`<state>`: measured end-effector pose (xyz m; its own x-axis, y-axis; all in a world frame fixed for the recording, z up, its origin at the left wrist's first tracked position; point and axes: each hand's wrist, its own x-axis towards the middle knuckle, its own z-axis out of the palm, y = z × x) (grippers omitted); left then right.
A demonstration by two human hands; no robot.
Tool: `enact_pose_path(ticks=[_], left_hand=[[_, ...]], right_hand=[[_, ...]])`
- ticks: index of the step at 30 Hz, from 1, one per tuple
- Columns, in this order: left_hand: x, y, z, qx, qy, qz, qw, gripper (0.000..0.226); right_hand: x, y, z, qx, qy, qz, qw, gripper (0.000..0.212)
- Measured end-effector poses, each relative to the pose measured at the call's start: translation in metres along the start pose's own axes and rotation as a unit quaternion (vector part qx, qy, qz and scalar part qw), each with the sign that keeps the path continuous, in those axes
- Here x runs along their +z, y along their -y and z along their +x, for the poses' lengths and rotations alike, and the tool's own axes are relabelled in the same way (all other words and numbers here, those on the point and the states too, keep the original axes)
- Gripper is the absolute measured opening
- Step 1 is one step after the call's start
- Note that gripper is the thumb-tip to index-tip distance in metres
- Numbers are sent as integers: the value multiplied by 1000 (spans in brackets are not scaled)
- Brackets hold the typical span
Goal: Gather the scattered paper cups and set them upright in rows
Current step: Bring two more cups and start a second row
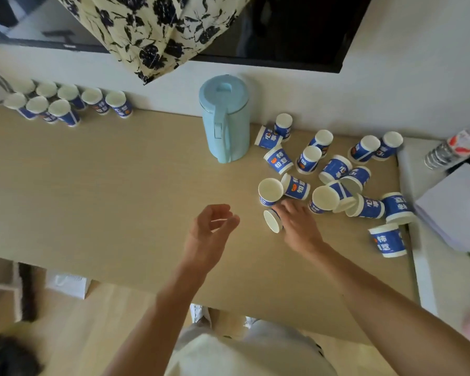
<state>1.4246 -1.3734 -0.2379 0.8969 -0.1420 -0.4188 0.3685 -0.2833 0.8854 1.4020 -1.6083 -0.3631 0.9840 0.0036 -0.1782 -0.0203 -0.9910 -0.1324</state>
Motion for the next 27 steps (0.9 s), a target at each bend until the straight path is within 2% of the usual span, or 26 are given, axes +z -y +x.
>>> enact_pose_path(ticks=[6,10,12,13,14,16,18,22,27], left_hand=[[2,5,-4,-6,-18,22,1000,25],[10,12,-8,-22,-11,30,999,24],[14,16,-8,-33,-6,34,999,23],[15,18,-8,-36,-4,36,999,23],[17,20,-7,-40,-3,37,999,24],[20,23,-6,-47,2,37,998,27],[24,24,-5,-56,17,39,998,37],[34,22,-4,-36,75,48,995,56],[38,17,-4,42,62,41,996,51]], right_hand=[[14,-10,0,-26,25,-76,996,56],[20,-18,-7,-59,35,-65,996,58],[21,-19,-13,-18,24,0,1000,64],[20,-17,-18,24,13,98,995,66],[16,-13,-23,73,8,237,969,65],[7,-1,-32,131,-1,480,868,61],[-2,13,-38,128,-29,570,811,58],[-21,43,-46,78,-72,617,780,60],[-37,58,-49,20,-81,609,788,63]])
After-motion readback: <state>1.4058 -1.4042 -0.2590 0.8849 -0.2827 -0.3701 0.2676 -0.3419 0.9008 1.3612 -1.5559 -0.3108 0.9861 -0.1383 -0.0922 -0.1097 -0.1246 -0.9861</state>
